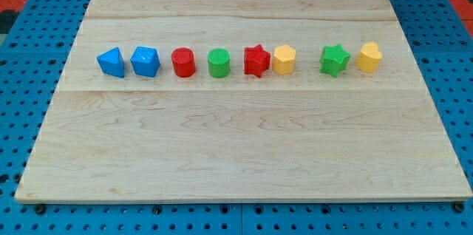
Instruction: Nudge yellow heart down a bit
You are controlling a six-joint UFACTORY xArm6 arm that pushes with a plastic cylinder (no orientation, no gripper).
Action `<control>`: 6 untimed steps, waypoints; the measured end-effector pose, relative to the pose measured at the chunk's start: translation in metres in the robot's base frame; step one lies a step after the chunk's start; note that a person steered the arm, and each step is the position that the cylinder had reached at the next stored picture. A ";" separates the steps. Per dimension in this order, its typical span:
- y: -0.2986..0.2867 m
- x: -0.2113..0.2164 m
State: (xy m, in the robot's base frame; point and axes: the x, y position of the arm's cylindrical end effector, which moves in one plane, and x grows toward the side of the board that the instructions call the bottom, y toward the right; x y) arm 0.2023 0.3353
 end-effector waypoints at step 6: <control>-0.121 0.166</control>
